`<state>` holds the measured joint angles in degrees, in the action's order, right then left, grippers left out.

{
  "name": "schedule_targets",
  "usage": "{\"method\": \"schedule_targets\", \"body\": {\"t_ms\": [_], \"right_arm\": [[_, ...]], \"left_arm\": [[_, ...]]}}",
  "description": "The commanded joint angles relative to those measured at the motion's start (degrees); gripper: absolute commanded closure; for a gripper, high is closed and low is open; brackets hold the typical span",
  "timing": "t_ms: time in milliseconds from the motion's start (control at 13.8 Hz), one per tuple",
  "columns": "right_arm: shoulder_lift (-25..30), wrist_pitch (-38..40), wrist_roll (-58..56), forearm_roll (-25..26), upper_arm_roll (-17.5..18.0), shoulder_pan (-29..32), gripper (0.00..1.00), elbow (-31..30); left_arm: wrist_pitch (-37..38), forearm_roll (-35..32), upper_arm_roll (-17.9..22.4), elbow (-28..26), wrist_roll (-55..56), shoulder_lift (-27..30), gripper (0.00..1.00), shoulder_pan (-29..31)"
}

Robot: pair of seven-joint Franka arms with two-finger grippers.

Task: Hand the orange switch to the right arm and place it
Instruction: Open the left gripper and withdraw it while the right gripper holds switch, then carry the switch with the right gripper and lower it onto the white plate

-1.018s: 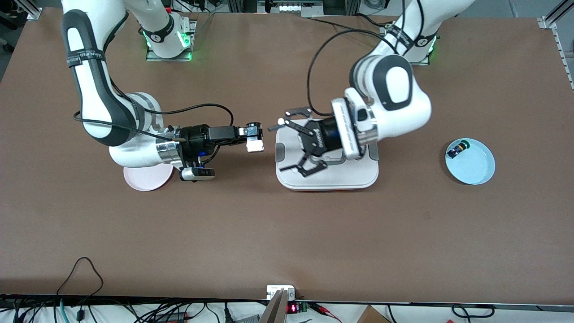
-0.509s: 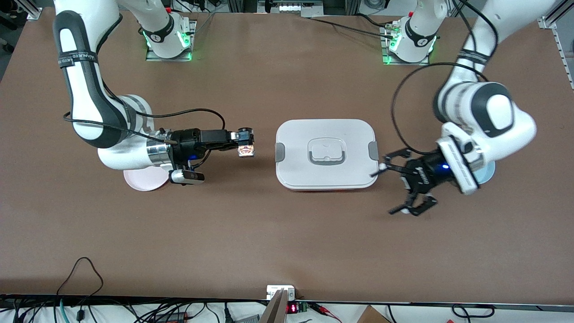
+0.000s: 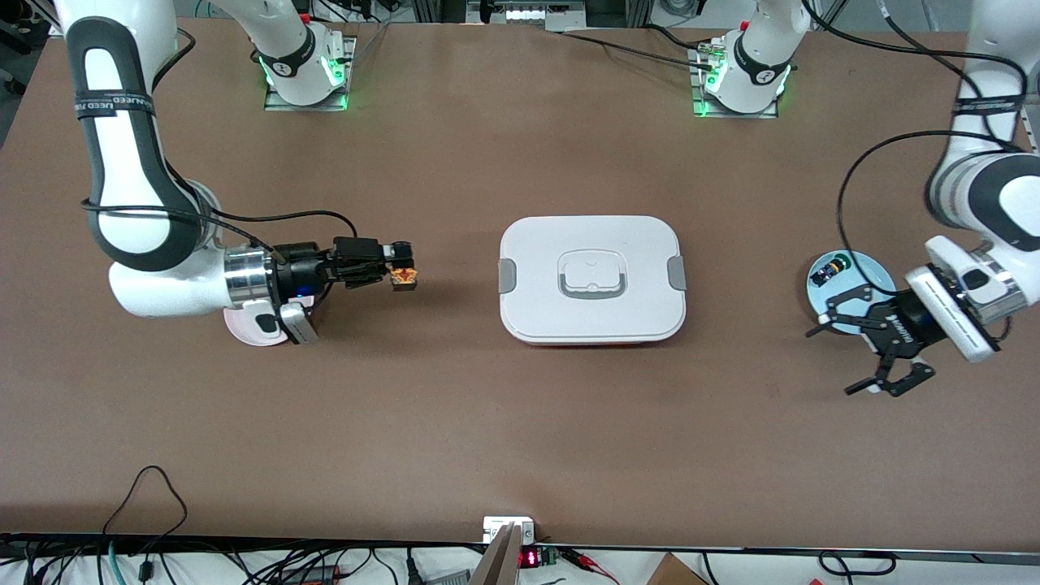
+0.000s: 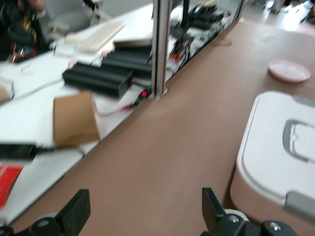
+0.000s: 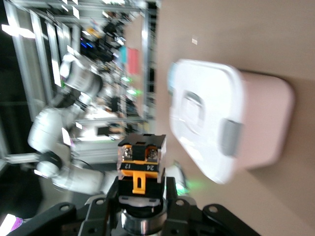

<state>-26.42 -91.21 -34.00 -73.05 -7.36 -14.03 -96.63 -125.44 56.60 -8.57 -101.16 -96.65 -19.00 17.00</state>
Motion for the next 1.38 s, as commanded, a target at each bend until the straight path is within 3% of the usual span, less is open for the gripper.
{"method": "schedule_targets", "body": {"t_ms": [0,364,436,727,1091,1309], "right_arm": [[1.0,1.4,-6.0,10.6,0.5,2.3,0.85,-0.2],[2.1,1.5,-14.1,28.7,0.6,4.0,0.85,-0.3],[2.4,1.0,-16.9,34.8,0.6,4.3,0.85,-0.3],[2.5,-2.4,-25.6,48.9,0.7,4.7,0.85,-0.4],[3.0,-8.0,-36.2,65.3,0.8,6.3,0.85,-0.8],[3.1,-14.1,-44.5,69.6,0.8,7.7,0.88,-3.2]], "left_arm": [[1.9,-8.8,2.8,-1.6,12.5,2.9,0.0,-0.2],[7.1,-30.5,6.0,0.7,36.9,7.7,0.0,-0.6],[11.2,-36.3,6.6,3.0,44.9,9.0,0.0,-0.9],[27.7,-51.8,6.5,12.5,69.3,10.5,0.0,-4.1],[38.2,-57.9,5.7,15.8,94.5,11.8,0.0,-9.1],[39.0,-59.7,5.6,16.2,98.2,11.7,0.0,-9.8]]}}
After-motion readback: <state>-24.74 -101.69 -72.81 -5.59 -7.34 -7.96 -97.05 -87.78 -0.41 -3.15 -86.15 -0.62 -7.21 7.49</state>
